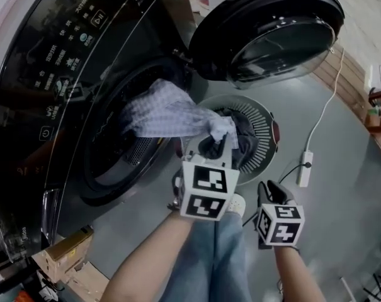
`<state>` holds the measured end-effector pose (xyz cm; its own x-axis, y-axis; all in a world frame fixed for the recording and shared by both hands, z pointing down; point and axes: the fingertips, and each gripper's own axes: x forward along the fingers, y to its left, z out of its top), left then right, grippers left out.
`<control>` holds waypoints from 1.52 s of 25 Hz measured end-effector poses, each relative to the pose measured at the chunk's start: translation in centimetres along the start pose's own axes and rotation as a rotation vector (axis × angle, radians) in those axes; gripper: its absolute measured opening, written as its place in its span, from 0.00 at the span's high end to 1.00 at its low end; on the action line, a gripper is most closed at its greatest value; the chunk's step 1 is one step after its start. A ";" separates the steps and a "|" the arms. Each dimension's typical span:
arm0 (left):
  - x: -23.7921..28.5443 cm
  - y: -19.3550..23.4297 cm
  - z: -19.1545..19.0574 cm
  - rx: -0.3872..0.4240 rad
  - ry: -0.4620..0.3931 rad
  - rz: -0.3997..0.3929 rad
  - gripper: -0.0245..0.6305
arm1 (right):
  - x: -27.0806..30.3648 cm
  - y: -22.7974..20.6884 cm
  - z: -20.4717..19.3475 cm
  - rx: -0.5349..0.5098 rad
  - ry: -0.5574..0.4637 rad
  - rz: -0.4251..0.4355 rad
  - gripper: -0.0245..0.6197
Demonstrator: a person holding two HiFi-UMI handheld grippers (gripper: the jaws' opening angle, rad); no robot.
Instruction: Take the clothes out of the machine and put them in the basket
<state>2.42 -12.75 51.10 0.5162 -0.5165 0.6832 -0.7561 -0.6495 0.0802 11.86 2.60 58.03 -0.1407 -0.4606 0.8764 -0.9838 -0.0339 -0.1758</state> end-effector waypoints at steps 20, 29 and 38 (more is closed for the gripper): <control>2.6 -5.6 -5.9 0.018 0.230 -0.093 0.27 | -0.9 -2.3 -1.1 0.050 -0.002 -0.020 0.85; 1.1 3.5 -9.2 -0.005 0.273 0.093 0.26 | -0.3 -1.1 -0.9 0.030 0.007 -0.007 0.85; -0.2 13.0 -11.7 0.009 0.320 0.304 0.26 | 1.1 2.2 0.5 -0.035 0.009 0.030 0.85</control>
<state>-12.23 -14.61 60.52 0.1192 -0.4869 0.8653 -0.8498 -0.5007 -0.1647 9.59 1.56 58.36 -0.1710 -0.4526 0.8752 -0.9825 0.0113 -0.1861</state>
